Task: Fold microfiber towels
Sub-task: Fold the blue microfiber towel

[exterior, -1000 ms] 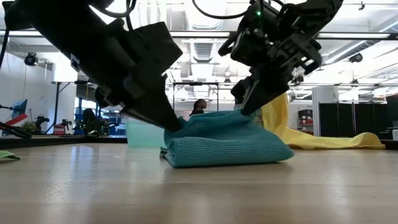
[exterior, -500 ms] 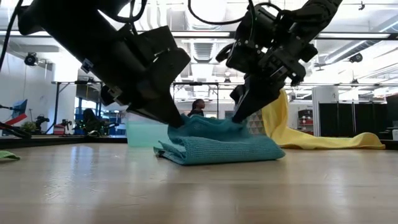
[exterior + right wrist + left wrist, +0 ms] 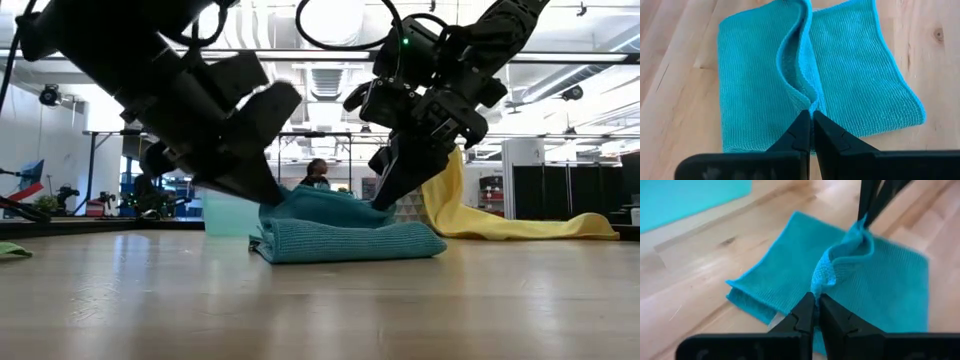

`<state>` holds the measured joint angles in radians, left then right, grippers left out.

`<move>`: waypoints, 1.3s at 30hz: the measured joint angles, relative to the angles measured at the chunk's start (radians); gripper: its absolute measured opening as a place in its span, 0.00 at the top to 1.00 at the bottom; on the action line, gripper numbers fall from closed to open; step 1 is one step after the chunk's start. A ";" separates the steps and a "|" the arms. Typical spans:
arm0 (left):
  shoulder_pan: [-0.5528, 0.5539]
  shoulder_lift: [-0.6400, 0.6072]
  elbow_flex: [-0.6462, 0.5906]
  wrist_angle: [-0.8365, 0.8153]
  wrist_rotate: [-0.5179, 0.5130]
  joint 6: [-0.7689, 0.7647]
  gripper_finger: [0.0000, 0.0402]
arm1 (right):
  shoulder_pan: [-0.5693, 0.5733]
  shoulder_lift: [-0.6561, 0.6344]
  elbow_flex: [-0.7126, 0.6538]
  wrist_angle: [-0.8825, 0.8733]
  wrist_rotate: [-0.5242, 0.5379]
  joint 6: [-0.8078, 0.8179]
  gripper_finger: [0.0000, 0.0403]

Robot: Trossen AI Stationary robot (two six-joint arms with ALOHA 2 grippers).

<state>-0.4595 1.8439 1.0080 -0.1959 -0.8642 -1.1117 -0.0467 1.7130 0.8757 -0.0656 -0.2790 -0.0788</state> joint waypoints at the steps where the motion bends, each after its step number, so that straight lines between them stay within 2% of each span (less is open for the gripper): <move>1: 0.000 -0.009 -0.002 -0.005 -0.010 -0.016 0.95 | 0.000 0.000 0.000 0.002 0.000 0.000 0.98; 9: -0.001 -0.063 -0.003 -0.041 -0.149 -0.035 0.67 | -0.003 0.000 0.000 0.046 0.002 0.000 0.98; 12: 0.016 -0.065 -0.003 -0.071 -0.147 -0.048 0.58 | -0.007 0.000 0.001 0.050 0.015 0.001 0.98; 14: 0.041 -0.065 -0.003 -0.120 -0.127 -0.109 0.56 | -0.012 0.000 0.004 0.050 0.018 0.001 0.98; 17: 0.075 -0.065 -0.034 -0.164 -0.109 -0.227 0.62 | -0.019 0.000 0.013 0.048 0.018 0.018 0.98; 20: 0.101 -0.088 -0.094 -0.137 -0.080 -0.304 0.74 | -0.028 0.000 0.031 0.048 0.019 0.025 0.98; 23: 0.127 -0.127 -0.166 -0.052 -0.005 -0.304 0.90 | -0.041 0.000 0.051 0.047 0.019 0.030 0.98; 25: 0.142 -0.146 -0.220 0.041 0.038 -0.263 0.97 | -0.053 0.000 0.062 0.050 0.019 0.034 0.98; 29: 0.167 -0.176 -0.314 0.230 0.088 -0.219 0.98 | -0.073 0.000 0.069 0.046 0.021 0.026 0.98; 33: 0.197 -0.178 -0.378 0.350 0.131 -0.217 1.00 | -0.086 0.000 0.069 0.043 0.021 0.018 0.98; 39: 0.209 -0.179 -0.393 0.353 0.178 -0.205 1.00 | -0.092 0.000 0.068 0.053 0.021 -0.004 0.98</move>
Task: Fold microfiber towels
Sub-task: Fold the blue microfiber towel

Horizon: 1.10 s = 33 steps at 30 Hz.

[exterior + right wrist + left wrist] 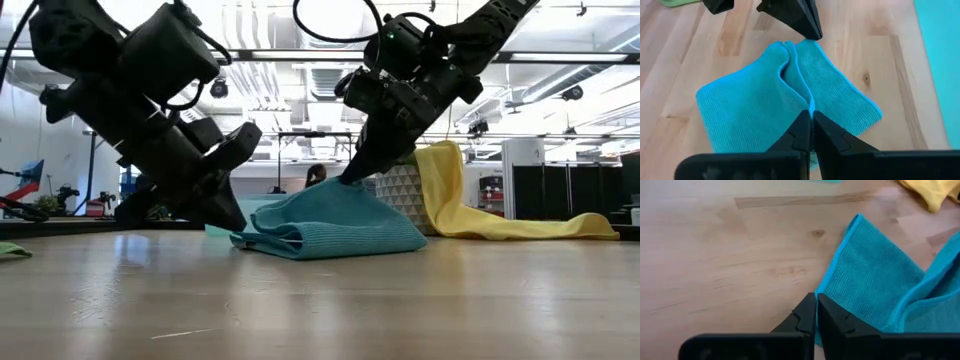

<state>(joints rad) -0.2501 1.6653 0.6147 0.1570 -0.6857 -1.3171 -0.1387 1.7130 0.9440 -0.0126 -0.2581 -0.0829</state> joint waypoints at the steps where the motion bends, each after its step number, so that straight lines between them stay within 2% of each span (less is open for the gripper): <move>1: 0.000 0.000 0.000 0.000 0.000 0.000 1.00 | 0.000 0.000 0.000 0.004 0.000 -0.003 0.98; 7: 0.000 0.000 0.008 0.008 0.020 -0.001 1.00 | -0.002 0.046 0.017 0.053 0.000 0.000 0.98; 16: -0.010 -0.009 0.007 0.019 0.028 0.001 1.00 | -0.026 0.218 0.176 -0.019 0.000 0.003 0.98; 25: -0.028 -0.020 0.002 0.019 0.030 0.022 1.00 | -0.045 0.241 0.266 -0.030 0.015 -0.023 0.98; 33: -0.032 -0.021 0.001 0.019 0.031 0.045 1.00 | -0.048 0.330 0.343 -0.036 0.019 -0.004 0.97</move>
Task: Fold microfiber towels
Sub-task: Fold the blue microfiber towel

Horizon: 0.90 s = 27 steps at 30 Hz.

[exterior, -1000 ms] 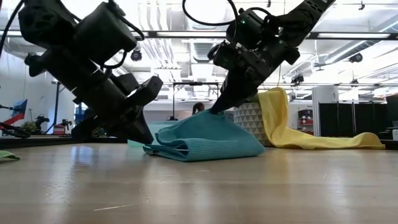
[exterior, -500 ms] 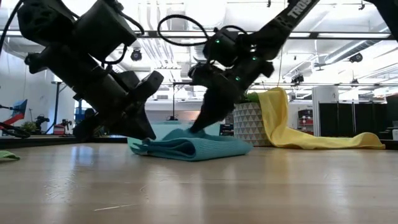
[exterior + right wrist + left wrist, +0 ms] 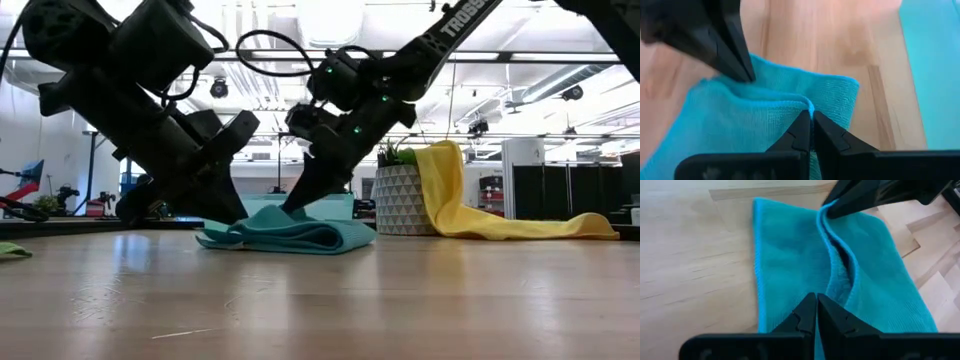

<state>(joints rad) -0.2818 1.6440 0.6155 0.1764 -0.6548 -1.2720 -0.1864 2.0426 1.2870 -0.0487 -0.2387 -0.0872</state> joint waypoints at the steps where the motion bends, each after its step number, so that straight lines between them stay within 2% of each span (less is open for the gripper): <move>1: -0.001 -0.002 0.000 0.000 0.000 0.000 1.00 | 0.000 0.007 0.013 0.003 0.005 0.008 0.97; 6: -0.002 -0.009 0.000 0.000 0.002 0.000 1.00 | -0.014 0.029 0.064 0.000 0.042 0.035 0.89; 14: -0.002 -0.021 0.000 -0.001 0.007 0.017 1.00 | -0.035 0.000 0.097 0.000 0.049 0.072 0.70; 18: -0.002 -0.050 0.000 -0.001 0.007 0.100 1.00 | -0.049 -0.073 0.085 -0.082 -0.033 0.072 0.62; 20: 0.005 -0.075 0.003 0.023 0.025 0.209 1.00 | -0.050 -0.103 0.051 -0.140 -0.091 0.071 0.61; 22: 0.028 -0.090 0.016 0.072 0.103 0.391 1.00 | -0.043 -0.128 -0.015 -0.164 -0.131 0.071 0.62; 25: 0.091 -0.084 0.057 0.088 0.253 0.679 1.00 | -0.014 -0.158 -0.131 -0.111 -0.137 0.078 0.64; 27: 0.131 -0.070 0.077 0.085 0.287 0.811 1.00 | 0.010 -0.169 -0.204 -0.032 -0.138 0.113 0.67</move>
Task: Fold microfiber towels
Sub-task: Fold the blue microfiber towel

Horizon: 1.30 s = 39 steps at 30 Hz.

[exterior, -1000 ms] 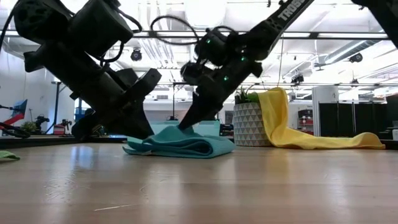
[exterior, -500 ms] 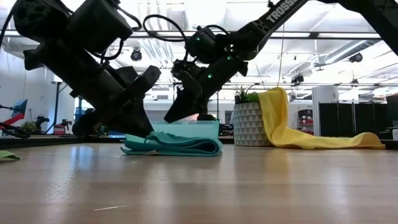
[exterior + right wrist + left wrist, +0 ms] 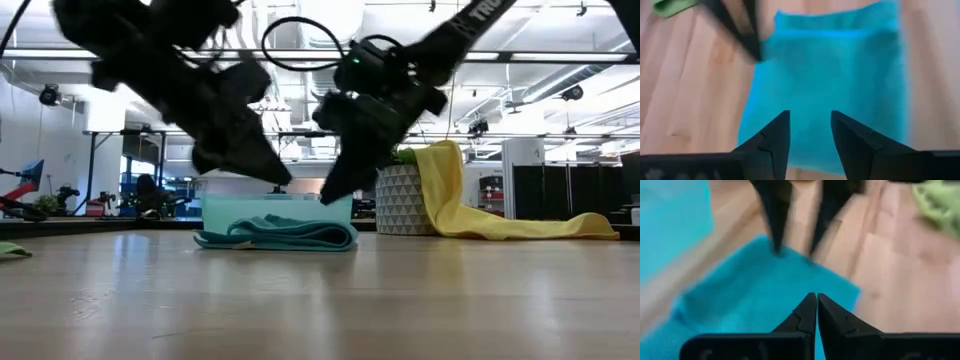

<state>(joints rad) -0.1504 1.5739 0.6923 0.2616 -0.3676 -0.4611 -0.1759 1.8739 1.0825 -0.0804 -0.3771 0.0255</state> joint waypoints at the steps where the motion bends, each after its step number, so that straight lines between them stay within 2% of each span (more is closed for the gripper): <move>1: 0.025 0.011 0.006 -0.008 0.002 0.033 1.00 | 0.012 -0.001 -0.029 0.039 0.000 0.022 0.68; 4: 0.105 0.039 0.011 -0.053 0.052 0.057 1.00 | 0.045 -0.001 -0.088 0.156 0.008 0.082 0.71; 7: 0.154 0.061 0.014 -0.163 0.149 0.057 1.00 | 0.066 -0.002 -0.097 0.183 0.059 0.110 0.73; 11: 0.156 0.057 0.018 -0.277 0.179 0.057 1.00 | 0.067 -0.008 -0.091 0.179 0.075 0.132 0.73; 16: 0.133 0.048 0.038 -0.283 0.247 0.007 1.00 | 0.067 -0.045 -0.071 0.119 0.074 0.131 0.73; 20: 0.098 0.047 0.073 -0.279 0.245 -0.158 1.00 | 0.067 -0.128 -0.081 0.044 0.074 0.117 0.73; 26: 0.042 0.096 0.135 -0.275 0.244 -0.667 1.00 | 0.071 -0.312 -0.159 -0.061 0.076 0.075 0.74; 28: 0.023 0.128 0.166 -0.238 0.274 -0.737 1.00 | 0.074 -0.384 -0.202 -0.071 0.086 0.084 0.75; 31: -0.001 0.153 0.221 -0.213 0.279 -0.704 1.00 | 0.074 -0.498 -0.276 -0.070 0.093 0.117 0.75; 33: -0.011 0.145 0.257 -0.245 0.233 -0.635 1.00 | 0.077 -0.572 -0.324 -0.070 0.120 0.148 0.75; 36: -0.007 0.129 0.322 -0.420 0.155 -0.551 1.00 | 0.084 -0.669 -0.392 -0.062 0.155 0.182 0.75; 39: 0.009 0.129 0.381 -0.670 0.149 -0.490 1.00 | 0.092 -0.749 -0.448 -0.058 0.169 0.223 0.75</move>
<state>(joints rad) -0.1411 1.7027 1.0736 -0.4089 -0.2190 -0.9506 -0.0834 1.1248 0.6349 -0.1385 -0.2077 0.2487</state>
